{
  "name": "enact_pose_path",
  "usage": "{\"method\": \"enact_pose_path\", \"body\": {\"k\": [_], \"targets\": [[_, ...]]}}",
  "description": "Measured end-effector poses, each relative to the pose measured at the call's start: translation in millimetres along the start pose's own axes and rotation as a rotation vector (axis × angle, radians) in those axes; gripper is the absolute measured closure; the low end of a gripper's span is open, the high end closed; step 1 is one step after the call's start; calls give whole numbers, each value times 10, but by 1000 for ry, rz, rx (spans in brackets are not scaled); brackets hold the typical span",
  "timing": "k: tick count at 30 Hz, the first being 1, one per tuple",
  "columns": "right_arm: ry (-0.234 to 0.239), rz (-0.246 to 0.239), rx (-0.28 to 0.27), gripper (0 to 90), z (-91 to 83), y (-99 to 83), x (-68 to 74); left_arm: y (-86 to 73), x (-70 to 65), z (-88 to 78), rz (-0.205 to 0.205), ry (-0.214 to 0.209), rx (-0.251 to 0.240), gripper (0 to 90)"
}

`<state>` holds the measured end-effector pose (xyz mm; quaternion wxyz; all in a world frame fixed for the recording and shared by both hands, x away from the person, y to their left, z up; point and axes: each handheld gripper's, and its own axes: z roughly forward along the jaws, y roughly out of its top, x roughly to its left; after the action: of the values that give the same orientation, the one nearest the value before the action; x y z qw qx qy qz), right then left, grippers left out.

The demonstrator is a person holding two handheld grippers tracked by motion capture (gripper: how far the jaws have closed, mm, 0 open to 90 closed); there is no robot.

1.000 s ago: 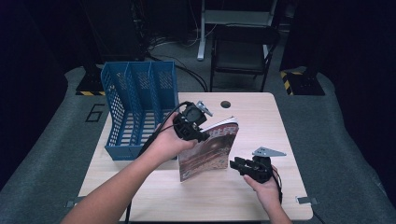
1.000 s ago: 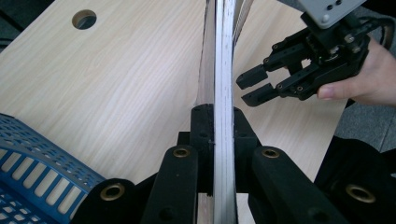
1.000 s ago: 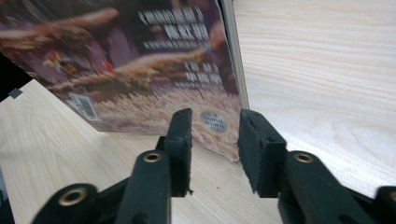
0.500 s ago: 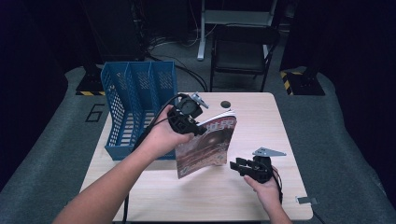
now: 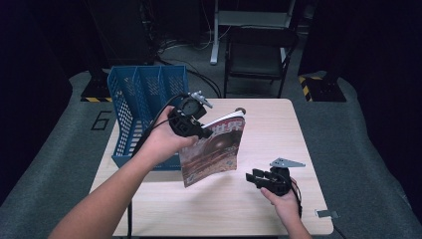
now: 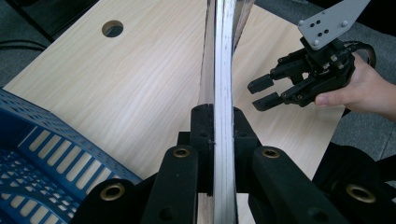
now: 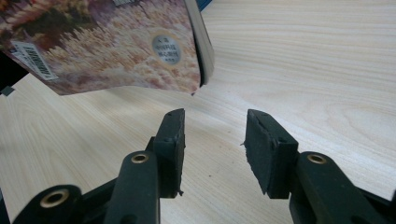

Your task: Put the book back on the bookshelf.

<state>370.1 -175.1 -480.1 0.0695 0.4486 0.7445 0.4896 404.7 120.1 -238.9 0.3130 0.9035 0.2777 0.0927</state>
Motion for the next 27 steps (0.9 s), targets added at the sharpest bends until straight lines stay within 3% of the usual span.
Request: {"method": "enact_pose_path", "body": {"k": [6,27], "targets": [[-8,2,3,575,-14,-10,-20,10,24,-71,5,8,2,838],[-14,-3,13,575,-4,-29,-35,15,208,-397,-45,56,-37,838]]}}
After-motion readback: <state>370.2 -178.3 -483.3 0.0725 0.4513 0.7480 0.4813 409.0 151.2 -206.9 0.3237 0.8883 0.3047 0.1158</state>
